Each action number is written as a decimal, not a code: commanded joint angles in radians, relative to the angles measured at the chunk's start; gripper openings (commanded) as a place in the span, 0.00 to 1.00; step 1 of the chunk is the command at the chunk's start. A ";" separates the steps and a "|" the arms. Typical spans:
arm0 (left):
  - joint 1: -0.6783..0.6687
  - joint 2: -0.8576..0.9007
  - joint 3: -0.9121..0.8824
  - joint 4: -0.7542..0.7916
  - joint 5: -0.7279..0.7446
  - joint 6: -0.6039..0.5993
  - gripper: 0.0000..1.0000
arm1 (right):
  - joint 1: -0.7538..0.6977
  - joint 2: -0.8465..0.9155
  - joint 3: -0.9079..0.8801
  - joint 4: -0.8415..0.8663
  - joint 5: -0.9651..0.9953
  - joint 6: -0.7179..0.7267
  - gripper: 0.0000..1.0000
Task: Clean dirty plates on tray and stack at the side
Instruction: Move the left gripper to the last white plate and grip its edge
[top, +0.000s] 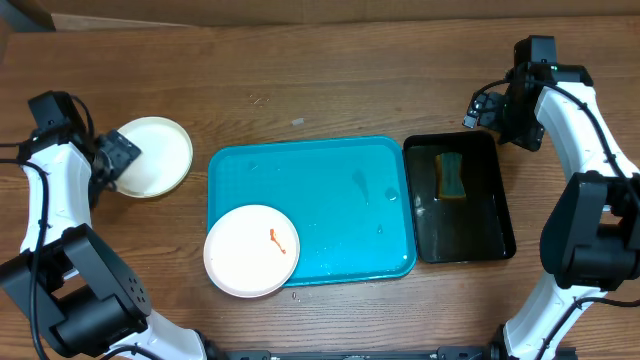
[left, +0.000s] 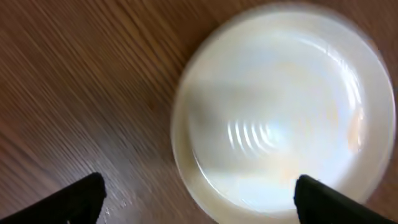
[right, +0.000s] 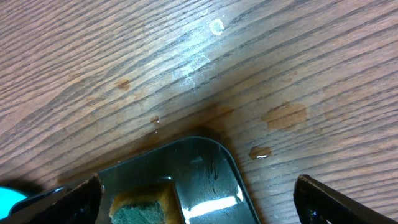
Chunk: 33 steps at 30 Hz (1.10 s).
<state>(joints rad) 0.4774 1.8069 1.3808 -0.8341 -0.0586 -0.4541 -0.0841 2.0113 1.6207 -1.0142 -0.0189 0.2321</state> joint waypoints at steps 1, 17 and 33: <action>-0.016 -0.055 0.008 -0.079 0.205 0.043 0.87 | 0.003 -0.018 0.015 0.004 0.007 0.004 1.00; -0.447 -0.153 -0.073 -0.447 0.136 0.065 0.60 | 0.003 -0.018 0.015 0.004 0.006 0.004 1.00; -0.495 -0.203 -0.267 -0.476 0.099 0.020 0.31 | 0.003 -0.018 0.015 0.004 0.006 0.004 1.00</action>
<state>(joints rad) -0.0219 1.6619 1.1194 -1.2884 0.0582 -0.4229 -0.0841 2.0113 1.6207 -1.0142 -0.0185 0.2321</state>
